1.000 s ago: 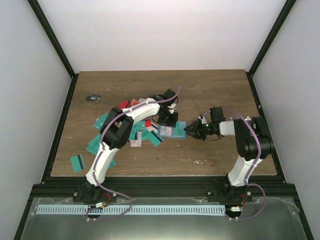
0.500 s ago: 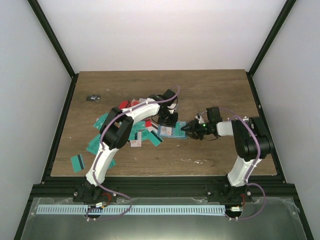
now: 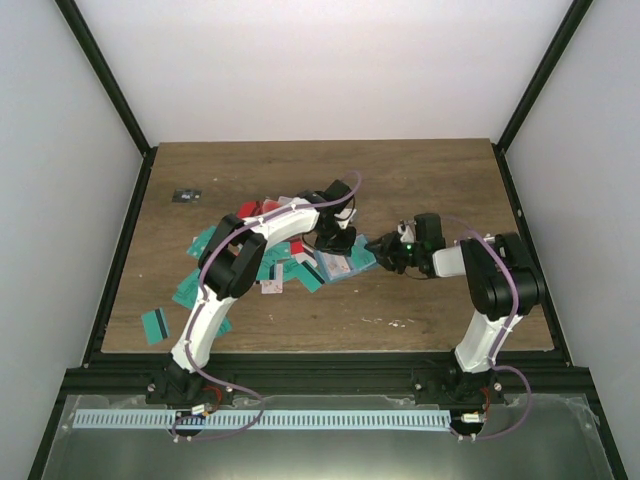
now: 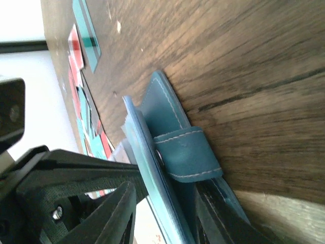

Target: Put the credit cards into the card holder

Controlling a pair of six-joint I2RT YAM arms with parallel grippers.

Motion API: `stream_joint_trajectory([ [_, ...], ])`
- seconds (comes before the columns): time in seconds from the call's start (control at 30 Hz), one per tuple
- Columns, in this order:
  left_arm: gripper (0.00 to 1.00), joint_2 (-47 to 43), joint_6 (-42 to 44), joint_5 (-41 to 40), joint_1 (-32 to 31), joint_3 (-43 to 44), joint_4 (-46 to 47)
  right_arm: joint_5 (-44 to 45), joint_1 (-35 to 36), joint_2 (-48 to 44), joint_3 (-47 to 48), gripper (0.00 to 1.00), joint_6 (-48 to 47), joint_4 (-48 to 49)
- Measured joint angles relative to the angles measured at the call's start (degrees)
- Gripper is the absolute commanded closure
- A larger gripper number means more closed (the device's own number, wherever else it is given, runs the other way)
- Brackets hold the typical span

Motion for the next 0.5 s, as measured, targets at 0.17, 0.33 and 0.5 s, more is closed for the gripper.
stream_joint_trajectory([
  [0.17, 0.95, -0.33, 1.95, -0.15, -0.22, -0.63, 0.52, 1.01, 0.0, 2.23, -1.33, 0.66, 5.01, 9.42],
  [0.33, 0.95, -0.33, 5.05, -0.48, -0.74, -0.61, 0.13, -0.92, -0.02, 8.07, 0.17, 0.65, 8.9, 20.26],
  [0.5, 0.95, -0.33, 7.52, -0.26, -1.4, -0.59, -0.68, -1.4, -0.02, 11.63, 1.88, 0.66, 12.39, 26.25],
])
